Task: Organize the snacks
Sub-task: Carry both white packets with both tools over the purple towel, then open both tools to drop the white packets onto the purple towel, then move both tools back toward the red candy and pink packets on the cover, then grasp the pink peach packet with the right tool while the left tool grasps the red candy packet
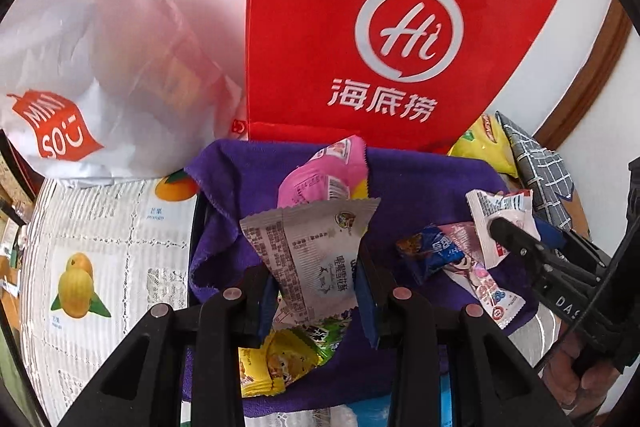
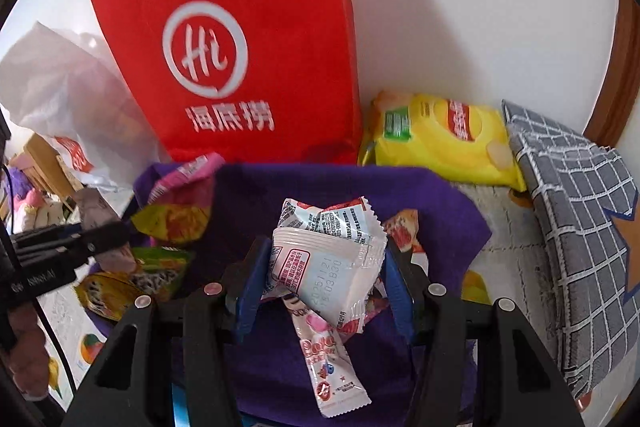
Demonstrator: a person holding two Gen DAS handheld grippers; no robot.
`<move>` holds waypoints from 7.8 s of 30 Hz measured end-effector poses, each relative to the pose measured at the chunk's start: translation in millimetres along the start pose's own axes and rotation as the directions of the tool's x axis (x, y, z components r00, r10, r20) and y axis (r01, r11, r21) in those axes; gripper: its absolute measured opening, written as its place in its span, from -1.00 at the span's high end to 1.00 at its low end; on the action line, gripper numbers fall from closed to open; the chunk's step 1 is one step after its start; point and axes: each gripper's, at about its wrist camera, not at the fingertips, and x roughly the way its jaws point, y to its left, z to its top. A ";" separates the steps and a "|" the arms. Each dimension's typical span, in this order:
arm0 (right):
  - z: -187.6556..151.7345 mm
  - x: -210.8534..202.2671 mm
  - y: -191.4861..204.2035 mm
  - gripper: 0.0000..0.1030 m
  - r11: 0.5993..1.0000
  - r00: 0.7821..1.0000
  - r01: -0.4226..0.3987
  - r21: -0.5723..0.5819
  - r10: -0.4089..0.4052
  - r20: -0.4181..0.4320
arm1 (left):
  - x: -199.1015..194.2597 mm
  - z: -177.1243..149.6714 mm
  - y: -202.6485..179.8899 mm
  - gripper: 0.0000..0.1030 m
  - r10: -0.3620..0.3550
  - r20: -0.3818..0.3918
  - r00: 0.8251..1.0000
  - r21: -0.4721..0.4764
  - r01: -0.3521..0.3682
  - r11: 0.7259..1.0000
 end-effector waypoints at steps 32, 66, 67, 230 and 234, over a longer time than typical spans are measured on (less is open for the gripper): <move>-0.5 4.8 -2.9 -0.11 0.999 0.999 -0.028 0.031 0.029 -0.020 | 11.6 -8.2 -14.5 0.23 -0.012 -0.034 0.999 0.062 0.014 0.998; -15.9 -99.0 10.2 -0.46 0.995 0.994 0.077 0.058 -0.081 0.068 | -71.0 -7.1 -37.2 -0.54 -0.087 0.103 0.991 0.106 0.076 0.991; -17.7 -103.1 11.5 -0.46 0.995 0.993 0.091 0.050 -0.094 0.072 | -75.7 -8.3 -39.8 -0.54 -0.090 0.104 0.990 0.113 0.078 0.991; -234.9 -146.4 -36.3 0.12 0.985 0.987 0.159 0.073 -0.159 -0.009 | -49.4 -226.4 -61.3 0.02 0.029 -0.013 1.000 0.276 -0.024 0.961; -237.1 -142.0 -28.3 0.12 0.988 0.990 0.139 0.062 -0.139 -0.012 | -55.5 -229.8 -48.2 0.05 0.041 -0.003 0.999 0.260 -0.039 0.965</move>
